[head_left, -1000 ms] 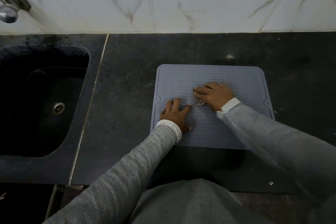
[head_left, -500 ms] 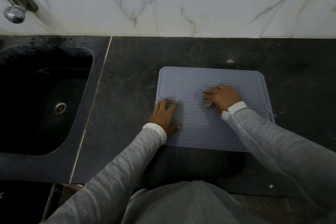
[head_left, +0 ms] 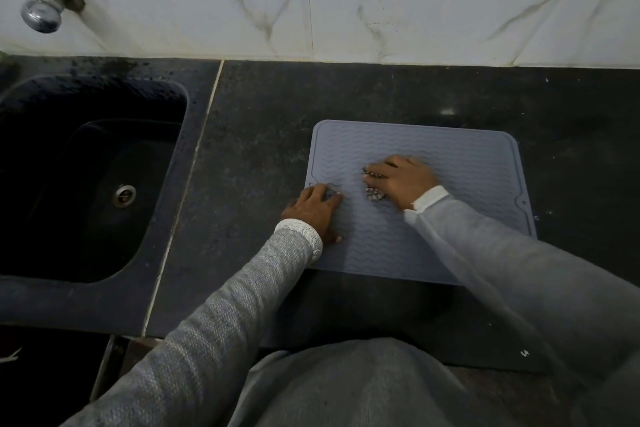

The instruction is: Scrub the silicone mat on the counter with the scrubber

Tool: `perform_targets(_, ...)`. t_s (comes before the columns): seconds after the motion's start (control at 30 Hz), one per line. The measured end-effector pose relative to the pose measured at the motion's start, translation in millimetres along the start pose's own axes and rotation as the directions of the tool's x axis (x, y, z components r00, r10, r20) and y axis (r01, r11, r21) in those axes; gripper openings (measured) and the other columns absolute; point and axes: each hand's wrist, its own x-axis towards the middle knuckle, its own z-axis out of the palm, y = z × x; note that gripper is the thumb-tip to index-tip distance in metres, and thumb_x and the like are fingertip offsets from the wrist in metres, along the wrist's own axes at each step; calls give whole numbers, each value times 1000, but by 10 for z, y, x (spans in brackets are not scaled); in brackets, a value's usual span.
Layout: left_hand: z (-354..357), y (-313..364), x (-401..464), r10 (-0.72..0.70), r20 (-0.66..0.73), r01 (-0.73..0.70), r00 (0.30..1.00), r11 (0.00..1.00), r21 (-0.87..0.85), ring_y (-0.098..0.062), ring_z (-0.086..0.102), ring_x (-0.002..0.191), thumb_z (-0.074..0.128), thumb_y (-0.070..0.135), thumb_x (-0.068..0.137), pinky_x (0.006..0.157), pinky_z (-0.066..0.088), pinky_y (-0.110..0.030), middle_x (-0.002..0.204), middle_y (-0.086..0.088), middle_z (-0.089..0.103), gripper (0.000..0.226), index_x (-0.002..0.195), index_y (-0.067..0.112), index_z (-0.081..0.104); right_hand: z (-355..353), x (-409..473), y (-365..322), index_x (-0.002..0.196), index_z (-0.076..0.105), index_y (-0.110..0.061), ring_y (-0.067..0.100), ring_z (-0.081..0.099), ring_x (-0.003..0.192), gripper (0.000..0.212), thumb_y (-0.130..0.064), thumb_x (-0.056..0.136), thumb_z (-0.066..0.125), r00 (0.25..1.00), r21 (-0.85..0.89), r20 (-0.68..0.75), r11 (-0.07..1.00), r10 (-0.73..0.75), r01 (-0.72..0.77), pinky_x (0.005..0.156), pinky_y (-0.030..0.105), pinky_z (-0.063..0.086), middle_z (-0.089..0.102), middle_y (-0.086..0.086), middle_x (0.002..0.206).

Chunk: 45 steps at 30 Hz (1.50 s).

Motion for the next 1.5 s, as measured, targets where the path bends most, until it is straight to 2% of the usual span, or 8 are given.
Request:
perform_targets(0.17,-11,17,-2,-1,-1,1,1000,1000,-9,-25,18,138,72,48,73,107,31,-48,147,-1,21,89,145,30,23,-17,-124,162,134,45,-29,25,33,130,46,-19,90,53,997,-11,16,997,74,-74,103,40,29,39,-7,147)
perform_targets(0.3,-28,42,1,-12,0,12,1000,1000,-9,-26,20,137,74,48,71,106,32,-49,145,-2,23,89,144,29,25,-173,170,-169,135,45,-26,26,30,132,45,-18,91,50,997,115,-71,993,38,-30,106,43,25,37,-6,148)
perform_targets(0.43,-33,61,-11,-25,-6,25,1000,1000,-16,-26,20,137,75,46,70,106,32,-49,144,-1,23,91,143,30,24,-186,396,-437,136,43,-28,25,28,134,48,-22,90,53,1000,95,-7,995,-16,17,108,43,24,34,-7,149)
perform_targets(0.77,-69,44,-34,-5,40,7,999,1000,-25,-27,14,140,73,45,73,108,30,-53,149,-2,18,91,146,28,22,-82,2,69,133,48,-26,23,34,130,44,-22,90,55,993,165,34,979,113,-117,108,41,25,44,-7,143)
perform_targets(0.9,-69,66,-50,-17,12,17,1000,999,-40,-26,16,139,75,45,71,108,31,-53,147,-1,20,90,144,29,24,-245,275,-287,134,47,-22,24,33,132,47,-18,89,56,994,251,-91,967,62,-38,111,43,27,45,-3,143)
perform_targets(1.03,-62,68,-68,-24,-3,24,1000,999,-47,-26,17,138,75,44,71,108,31,-52,147,-2,21,88,143,29,26,-231,481,-503,136,43,-25,23,30,133,48,-29,90,54,1000,182,30,983,-8,3,111,42,23,40,-6,146)
perform_targets(1.2,-65,35,-56,5,27,-4,1000,1000,-31,-27,14,140,72,45,74,109,30,-53,149,-2,18,90,146,28,21,-20,109,-115,137,43,-27,23,32,131,59,-13,83,62,1000,137,-2,991,-16,16,106,41,27,38,-8,147)
perform_targets(1.5,-78,55,-72,-10,6,11,1000,999,-53,-25,16,139,74,44,73,109,31,-50,147,-2,20,90,145,29,23,-251,373,-359,136,44,-22,23,31,133,49,-19,88,55,999,205,-47,979,0,10,110,42,26,41,-4,146)
